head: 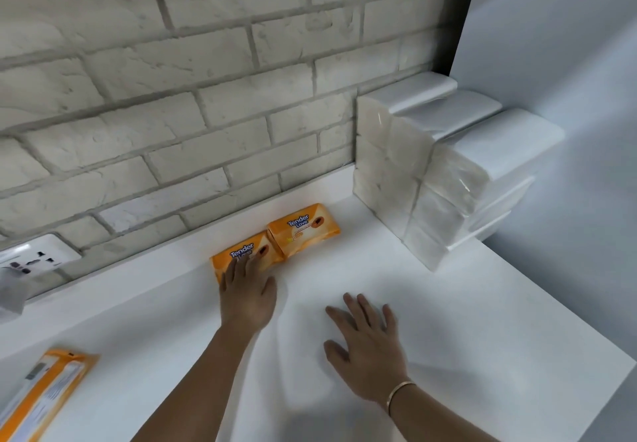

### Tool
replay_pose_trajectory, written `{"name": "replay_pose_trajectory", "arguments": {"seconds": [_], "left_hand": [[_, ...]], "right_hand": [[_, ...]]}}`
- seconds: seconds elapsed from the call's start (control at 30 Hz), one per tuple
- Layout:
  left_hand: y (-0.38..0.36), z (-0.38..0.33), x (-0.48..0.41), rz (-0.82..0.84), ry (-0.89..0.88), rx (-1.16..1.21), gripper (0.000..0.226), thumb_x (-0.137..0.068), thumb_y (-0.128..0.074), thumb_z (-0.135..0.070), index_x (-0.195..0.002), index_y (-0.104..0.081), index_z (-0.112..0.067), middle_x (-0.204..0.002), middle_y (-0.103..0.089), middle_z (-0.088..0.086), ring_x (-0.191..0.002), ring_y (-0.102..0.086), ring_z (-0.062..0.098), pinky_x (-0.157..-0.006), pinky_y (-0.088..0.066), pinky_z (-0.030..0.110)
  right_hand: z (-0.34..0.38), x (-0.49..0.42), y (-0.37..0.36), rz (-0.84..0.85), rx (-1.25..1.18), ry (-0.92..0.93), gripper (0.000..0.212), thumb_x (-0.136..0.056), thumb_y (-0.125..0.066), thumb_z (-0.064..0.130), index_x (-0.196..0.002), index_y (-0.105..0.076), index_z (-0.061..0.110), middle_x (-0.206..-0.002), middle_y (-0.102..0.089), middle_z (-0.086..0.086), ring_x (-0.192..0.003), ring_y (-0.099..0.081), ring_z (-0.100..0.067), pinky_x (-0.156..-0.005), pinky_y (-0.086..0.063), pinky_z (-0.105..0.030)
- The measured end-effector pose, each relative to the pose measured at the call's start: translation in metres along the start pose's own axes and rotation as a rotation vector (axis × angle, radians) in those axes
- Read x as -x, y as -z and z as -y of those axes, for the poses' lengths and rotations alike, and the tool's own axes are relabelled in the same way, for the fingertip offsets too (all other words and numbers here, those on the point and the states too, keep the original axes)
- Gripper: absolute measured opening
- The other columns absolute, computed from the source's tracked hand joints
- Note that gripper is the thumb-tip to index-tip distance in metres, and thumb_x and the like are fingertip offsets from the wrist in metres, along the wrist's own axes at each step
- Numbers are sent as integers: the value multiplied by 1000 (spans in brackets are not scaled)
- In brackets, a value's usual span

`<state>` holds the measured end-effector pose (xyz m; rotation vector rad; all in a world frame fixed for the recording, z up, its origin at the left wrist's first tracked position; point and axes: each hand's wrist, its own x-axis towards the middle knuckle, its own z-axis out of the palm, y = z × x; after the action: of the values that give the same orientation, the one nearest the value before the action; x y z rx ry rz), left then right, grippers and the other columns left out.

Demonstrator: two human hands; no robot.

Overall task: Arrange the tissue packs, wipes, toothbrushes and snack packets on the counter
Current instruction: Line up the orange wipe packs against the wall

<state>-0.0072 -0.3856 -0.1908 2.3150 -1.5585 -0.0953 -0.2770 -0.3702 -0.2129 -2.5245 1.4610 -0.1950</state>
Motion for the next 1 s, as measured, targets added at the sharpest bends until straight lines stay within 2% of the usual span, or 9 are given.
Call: {"name": "replay_pose_trajectory", "arguments": {"seconds": [0.07,0.17,0.3,0.4,0.53,0.6,0.7,0.87,1.0], "left_hand": [[8,2,17,24,31,71,30,-96,-56,-34,-119,-67,-19,-124,-67,7,-118,-59,34,-98,-51,45],[25,10,50,25,81,248,24,-92,-52,-34,-92,-73,-22,-95,-72,-2,-92,-66,26,-79,-55,36],[50,15,102,-30,152,449,18,-96,-62,-16,-88,-77,-22,-88,-72,-12,-85,-66,14,-76,-53,32],[64,33,142,13,293,514,21,-96,-64,-21,-80,-74,-30,-75,-72,-14,-78,-67,9,-75,-55,32],[84,78,185,27,333,468,22,-94,-61,-26,-76,-72,-31,-72,-70,-14,-72,-65,4,-69,-54,26],[95,89,194,11,273,419,24,-95,-63,-20,-75,-71,-29,-75,-69,-16,-78,-64,1,-69,-48,15],[122,128,214,-72,255,419,19,-97,-65,-14,-91,-72,-31,-94,-69,-22,-93,-63,-6,-75,-42,3],[137,186,222,-169,293,345,14,-96,-66,-11,-105,-76,-15,-105,-73,-4,-96,-64,10,-82,-46,23],[142,235,210,-129,360,105,32,-83,-77,-10,-114,-73,-6,-116,-72,15,-103,-65,36,-88,-55,46]], "right_hand": [[-1,0,0,3,-5,-10,59,-93,-40,66,-149,-39,47,-165,-34,3,-154,-27,-25,-119,-11,-57],[1,1,0,29,3,-12,60,-94,-37,67,-151,-36,48,-167,-30,4,-156,-23,-24,-121,-9,-56],[-2,1,1,47,32,-21,61,-93,-39,68,-150,-38,48,-165,-33,4,-154,-28,-22,-120,-12,-56],[-6,2,-3,42,47,-35,61,-93,-36,68,-150,-41,46,-164,-35,5,-153,-30,-20,-120,-16,-56],[-1,16,-5,6,47,-72,65,-96,-22,65,-151,-44,39,-165,-34,5,-154,-27,-18,-123,-18,-50],[0,27,-5,-34,12,-182,65,-95,-22,59,-149,-48,34,-163,-38,2,-152,-31,-21,-121,-22,-53],[48,43,-12,-31,-9,-248,62,-89,-29,53,-139,-58,29,-155,-48,-8,-146,-39,-34,-115,-29,-60],[117,56,-18,73,-59,-145,47,-82,-49,49,-123,-66,35,-144,-56,-3,-135,-47,-34,-106,-36,-60],[148,63,-7,189,-197,53,34,-93,-54,44,-126,-61,44,-138,-52,19,-134,-43,-13,-109,-34,-41]]}}
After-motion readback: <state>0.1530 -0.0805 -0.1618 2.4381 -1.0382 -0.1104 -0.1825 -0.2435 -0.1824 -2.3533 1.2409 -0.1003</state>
